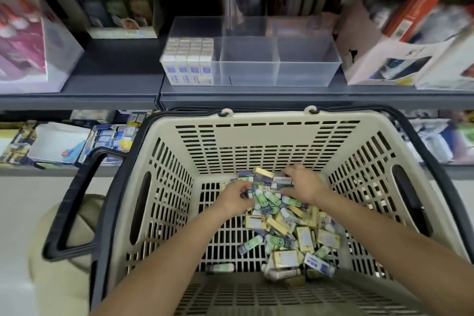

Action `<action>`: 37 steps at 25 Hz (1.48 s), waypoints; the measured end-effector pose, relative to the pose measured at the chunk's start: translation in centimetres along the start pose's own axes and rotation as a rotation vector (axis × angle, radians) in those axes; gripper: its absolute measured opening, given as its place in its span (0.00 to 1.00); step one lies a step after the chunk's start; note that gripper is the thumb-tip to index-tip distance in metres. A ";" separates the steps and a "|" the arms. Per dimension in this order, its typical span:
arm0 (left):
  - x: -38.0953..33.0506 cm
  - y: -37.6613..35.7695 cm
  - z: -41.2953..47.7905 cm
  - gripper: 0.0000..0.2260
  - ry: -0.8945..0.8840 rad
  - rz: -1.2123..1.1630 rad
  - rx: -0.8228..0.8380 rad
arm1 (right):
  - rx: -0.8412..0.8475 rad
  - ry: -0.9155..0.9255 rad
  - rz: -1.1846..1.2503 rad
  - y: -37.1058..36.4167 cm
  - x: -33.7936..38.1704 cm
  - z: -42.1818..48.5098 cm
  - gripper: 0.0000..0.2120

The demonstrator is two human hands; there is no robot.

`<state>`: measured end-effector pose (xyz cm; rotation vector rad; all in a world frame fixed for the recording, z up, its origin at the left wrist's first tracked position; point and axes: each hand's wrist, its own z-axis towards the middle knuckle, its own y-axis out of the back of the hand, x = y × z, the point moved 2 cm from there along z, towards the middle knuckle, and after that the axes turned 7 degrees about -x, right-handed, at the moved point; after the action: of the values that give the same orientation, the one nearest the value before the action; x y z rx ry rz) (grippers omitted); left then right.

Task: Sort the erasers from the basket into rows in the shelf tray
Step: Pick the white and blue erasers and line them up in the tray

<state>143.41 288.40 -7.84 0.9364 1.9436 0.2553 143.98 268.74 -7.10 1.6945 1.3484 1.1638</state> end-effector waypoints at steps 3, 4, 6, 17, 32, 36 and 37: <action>0.4 0.2 0.4 0.17 0.020 -0.026 -0.022 | 0.074 -0.008 0.023 -0.1 -0.7 0.0 0.24; 0.5 0.3 0.4 0.16 0.029 -0.018 -0.040 | 0.083 -0.011 0.020 -0.2 -0.7 0.0 0.24; 0.6 0.6 0.5 0.13 0.031 -0.006 -0.086 | 0.108 -0.019 0.040 -0.5 -0.6 0.1 0.22; -1.7 1.7 0.2 0.03 -0.089 -0.201 -0.192 | 0.197 -0.003 0.513 1.2 1.7 -0.8 0.11; -1.1 3.1 -0.9 0.20 0.370 -0.686 0.346 | 0.159 -0.034 0.925 1.7 5.7 -1.5 0.02; -1.4 3.4 -0.7 0.31 0.397 -0.736 0.202 | 0.268 0.022 0.922 2.6 5.5 -1.8 0.04; -1.6 3.5 -0.6 0.32 0.395 -0.788 0.205 | 0.297 0.062 0.875 2.6 5.7 -2.1 0.03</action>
<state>145.07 289.77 -4.64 0.1837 2.5778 -0.2409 143.39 273.60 -2.67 2.6144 0.8227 1.5238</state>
